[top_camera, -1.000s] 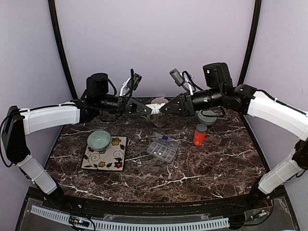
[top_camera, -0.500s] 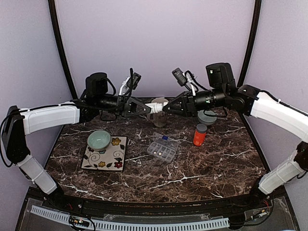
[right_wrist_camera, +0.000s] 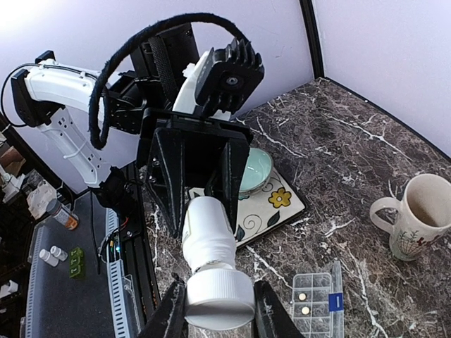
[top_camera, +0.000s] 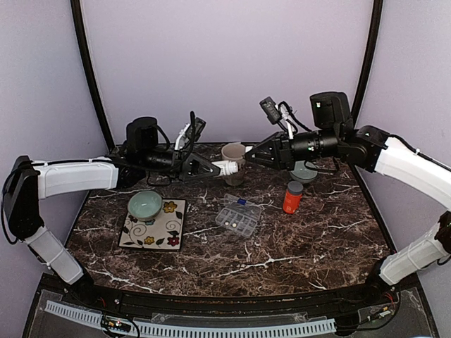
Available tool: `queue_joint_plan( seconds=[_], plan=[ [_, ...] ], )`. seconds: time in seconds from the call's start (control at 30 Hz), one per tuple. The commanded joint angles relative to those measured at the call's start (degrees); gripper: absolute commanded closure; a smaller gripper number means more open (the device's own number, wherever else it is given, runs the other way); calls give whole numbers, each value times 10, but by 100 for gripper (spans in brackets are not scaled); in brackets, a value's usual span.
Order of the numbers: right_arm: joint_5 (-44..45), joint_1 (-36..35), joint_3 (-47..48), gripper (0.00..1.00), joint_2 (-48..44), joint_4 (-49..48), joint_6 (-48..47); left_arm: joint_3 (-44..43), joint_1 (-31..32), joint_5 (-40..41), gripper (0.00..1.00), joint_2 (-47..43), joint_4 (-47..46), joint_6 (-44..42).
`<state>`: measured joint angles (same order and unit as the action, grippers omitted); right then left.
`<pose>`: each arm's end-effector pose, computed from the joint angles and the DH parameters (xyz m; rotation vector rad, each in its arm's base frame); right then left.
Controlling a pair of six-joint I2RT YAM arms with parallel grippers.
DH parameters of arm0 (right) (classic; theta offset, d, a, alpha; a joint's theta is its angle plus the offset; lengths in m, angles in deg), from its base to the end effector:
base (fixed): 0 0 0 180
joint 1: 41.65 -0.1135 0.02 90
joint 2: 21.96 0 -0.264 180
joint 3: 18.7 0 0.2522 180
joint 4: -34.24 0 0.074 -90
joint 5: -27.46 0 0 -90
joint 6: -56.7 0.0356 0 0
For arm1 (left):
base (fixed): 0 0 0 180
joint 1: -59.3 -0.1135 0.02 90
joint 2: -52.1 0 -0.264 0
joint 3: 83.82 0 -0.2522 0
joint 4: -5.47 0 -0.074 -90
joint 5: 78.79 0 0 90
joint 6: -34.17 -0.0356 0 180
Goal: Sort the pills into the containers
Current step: Unscrew the lid of the pill bottle, then pour the lid of the pill bottle into the compartment of the pill container.
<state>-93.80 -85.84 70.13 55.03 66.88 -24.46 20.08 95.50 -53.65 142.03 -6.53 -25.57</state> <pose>0.2058 0.2259 0.3854 -0.9820 1.8013 1.1247 0.2663 -0.2349 0.3144 1.0832 1.5715 -1.7267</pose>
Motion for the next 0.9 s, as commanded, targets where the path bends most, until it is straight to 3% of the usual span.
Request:
queue_joint_plan(
  seconds=[0.0, 0.47, 0.87],
  plan=[
    [21, 2, -10, 88, -15, -20, 5, 30, -2, 20, 100, -40, -42, 4],
    [76, 2, -25, 88, -20, -24, 13, 114, -2, 98, 100, -82, -115, 24],
    [134, 2, -35, 88, -18, -31, 14, 188, 17, 214, 100, -123, -147, 19]
  ],
)
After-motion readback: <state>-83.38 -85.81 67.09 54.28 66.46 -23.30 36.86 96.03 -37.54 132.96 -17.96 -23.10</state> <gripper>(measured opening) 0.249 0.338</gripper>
